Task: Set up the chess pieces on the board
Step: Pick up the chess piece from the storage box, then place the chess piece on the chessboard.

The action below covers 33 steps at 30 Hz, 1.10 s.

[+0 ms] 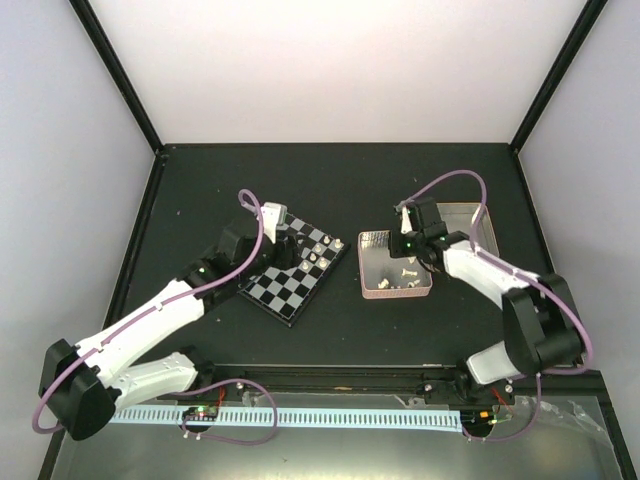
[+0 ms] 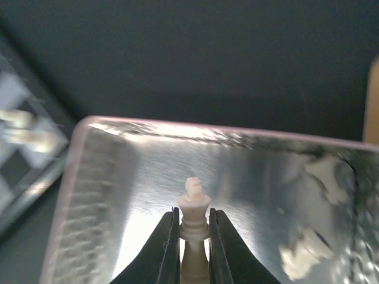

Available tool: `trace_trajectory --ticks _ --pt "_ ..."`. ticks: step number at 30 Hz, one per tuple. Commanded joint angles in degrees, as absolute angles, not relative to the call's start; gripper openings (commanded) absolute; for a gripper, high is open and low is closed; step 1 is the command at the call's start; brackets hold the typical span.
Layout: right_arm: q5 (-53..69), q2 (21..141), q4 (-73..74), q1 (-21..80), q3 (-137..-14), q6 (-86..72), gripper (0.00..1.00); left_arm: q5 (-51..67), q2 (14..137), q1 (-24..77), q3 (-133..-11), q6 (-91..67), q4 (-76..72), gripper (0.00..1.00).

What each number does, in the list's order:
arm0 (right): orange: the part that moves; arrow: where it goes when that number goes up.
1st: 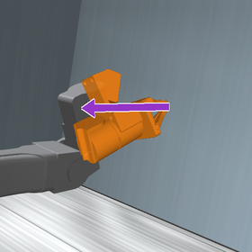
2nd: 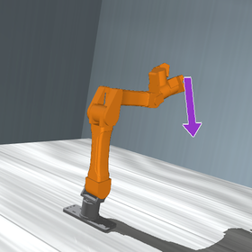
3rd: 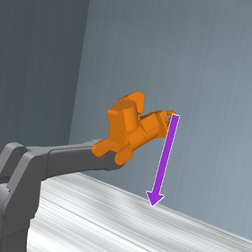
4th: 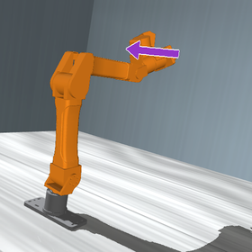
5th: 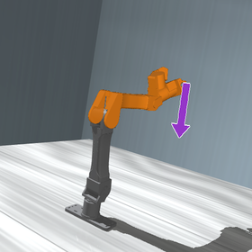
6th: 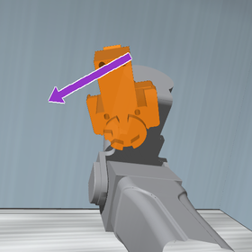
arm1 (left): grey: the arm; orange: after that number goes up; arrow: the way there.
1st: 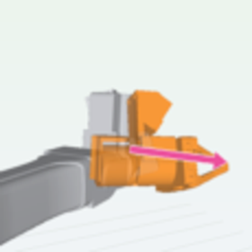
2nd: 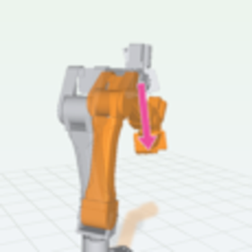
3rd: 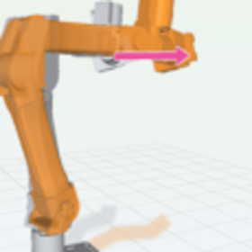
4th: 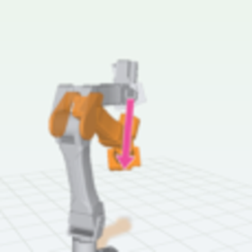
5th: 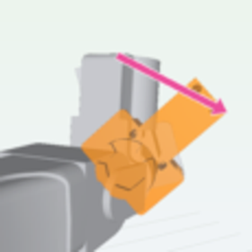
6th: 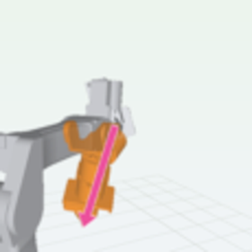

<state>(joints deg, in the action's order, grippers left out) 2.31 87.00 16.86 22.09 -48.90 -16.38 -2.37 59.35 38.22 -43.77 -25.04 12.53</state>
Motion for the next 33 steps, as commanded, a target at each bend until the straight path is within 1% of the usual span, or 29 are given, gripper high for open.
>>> trace_trajectory --ticks 1,5,8,14,18,21,24,27,31,33 --pt "16.1 79.2 4.5 22.2 -45.1 -13.2 0.1 5.2 58.9 36.5 -46.0 -27.6 9.2 0.63" --pt "33.5 73.0 -2.1 23.7 -42.5 -12.3 0.1 13.0 59.0 35.1 -47.2 -29.5 7.2 0.64" --pt "42.0 70.0 -4.4 26.0 -42.3 -10.8 0.1 19.4 59.0 34.2 -47.9 -30.7 5.1 0.67" --pt "51.0 67.0 -5.9 30.6 -43.0 -8.4 0.1 29.5 59.7 32.6 -48.3 -33.8 1.5 0.69" --pt "51.8 66.5 -3.7 32.8 -44.5 -6.3 0.1 37.8 61.0 31.8 -49.0 -34.8 -0.1 0.68" --pt "50.5 66.8 -2.6 33.5 -45.3 -5.6 0.1 44.3 62.6 31.7 -50.1 -34.4 0.3 0.64" --pt "50.7 67.3 -2.3 33.7 -45.8 -5.5 0.1 50.5 64.6 31.7 -51.4 -33.7 0.9 0.55" --pt "51.0 67.6 -2.3 33.9 -46.3 -5.7 0.1 53.2 65.8 31.7 -51.9 -33.0 1.4 0.46" --pt "50.4 67.7 -2.0 34.1 -46.9 -5.6 0.1 55.3 66.5 31.8 -52.0 -32.5 1.3 0.43" --pt "50.4 68.0 -1.7 34.2 -47.3 -5.5 0.1 55.7 67.0 31.9 -52.2 -32.4 1.6 0.38"
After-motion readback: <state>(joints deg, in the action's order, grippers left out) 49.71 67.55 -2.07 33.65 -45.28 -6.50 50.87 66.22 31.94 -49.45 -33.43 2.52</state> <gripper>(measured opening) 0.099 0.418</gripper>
